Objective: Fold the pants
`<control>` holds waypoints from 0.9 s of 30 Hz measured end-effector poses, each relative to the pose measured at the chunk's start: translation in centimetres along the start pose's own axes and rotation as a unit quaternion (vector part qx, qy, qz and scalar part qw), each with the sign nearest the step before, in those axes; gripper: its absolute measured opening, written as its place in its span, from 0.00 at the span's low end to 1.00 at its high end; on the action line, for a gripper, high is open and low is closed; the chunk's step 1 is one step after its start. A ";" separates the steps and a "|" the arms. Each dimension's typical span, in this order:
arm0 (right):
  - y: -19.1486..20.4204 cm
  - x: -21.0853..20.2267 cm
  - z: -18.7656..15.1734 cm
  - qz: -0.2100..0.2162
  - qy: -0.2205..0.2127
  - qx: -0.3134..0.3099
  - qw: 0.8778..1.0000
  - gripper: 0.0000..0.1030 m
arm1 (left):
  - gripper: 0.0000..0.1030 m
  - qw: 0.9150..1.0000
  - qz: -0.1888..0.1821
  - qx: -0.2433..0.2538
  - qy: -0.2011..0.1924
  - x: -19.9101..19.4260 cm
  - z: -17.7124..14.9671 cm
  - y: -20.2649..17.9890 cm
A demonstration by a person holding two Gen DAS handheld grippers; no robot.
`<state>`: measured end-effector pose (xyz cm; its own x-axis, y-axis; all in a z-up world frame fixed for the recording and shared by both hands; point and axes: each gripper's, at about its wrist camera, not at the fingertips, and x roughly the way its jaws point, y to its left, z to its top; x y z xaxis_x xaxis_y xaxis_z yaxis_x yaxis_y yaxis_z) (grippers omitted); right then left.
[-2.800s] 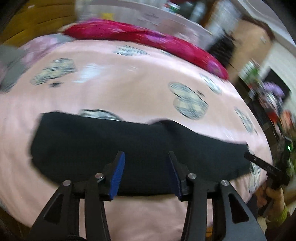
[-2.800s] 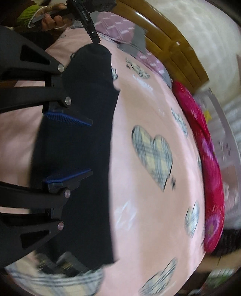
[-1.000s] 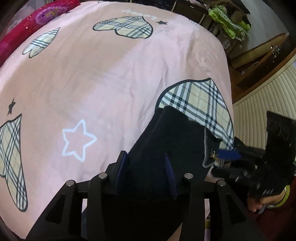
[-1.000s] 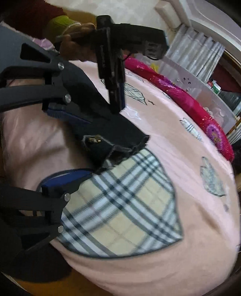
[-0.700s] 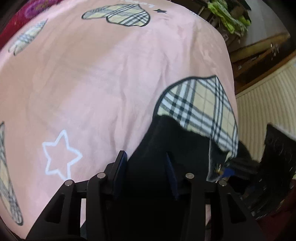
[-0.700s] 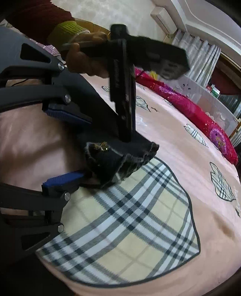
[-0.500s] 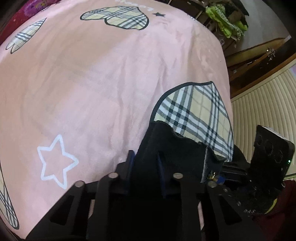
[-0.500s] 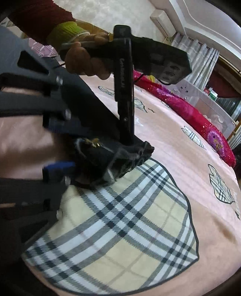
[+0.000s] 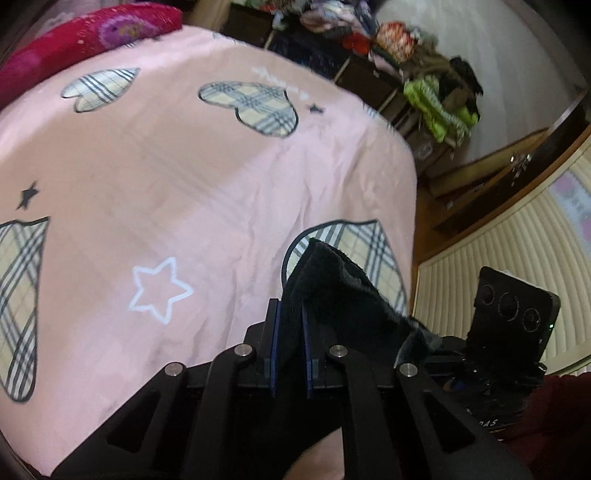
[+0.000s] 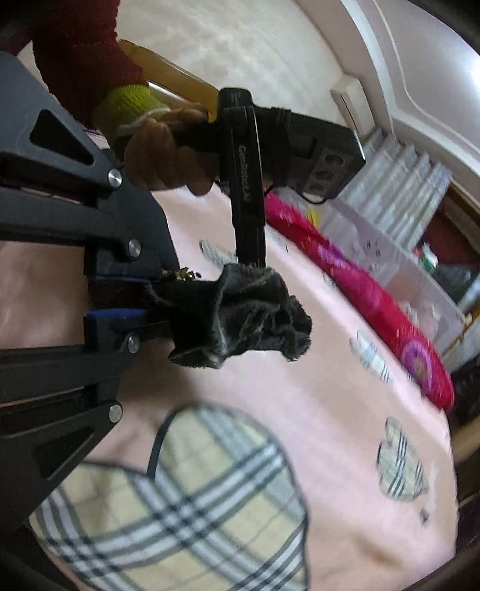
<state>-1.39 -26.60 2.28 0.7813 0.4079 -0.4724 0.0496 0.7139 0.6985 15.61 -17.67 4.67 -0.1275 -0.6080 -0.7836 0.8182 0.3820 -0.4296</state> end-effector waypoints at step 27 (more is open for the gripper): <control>9.2 17.8 -3.5 0.035 0.242 -0.168 0.955 0.15 | 0.02 0.964 0.062 -0.240 -0.093 -10.7 -19.9 12.2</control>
<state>10.77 -10.78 -1.54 0.3919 0.6192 -0.6805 -0.2578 0.7839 0.5648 15.82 7.37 -1.09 0.0934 -0.6339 -0.7678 0.4615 0.7108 -0.5308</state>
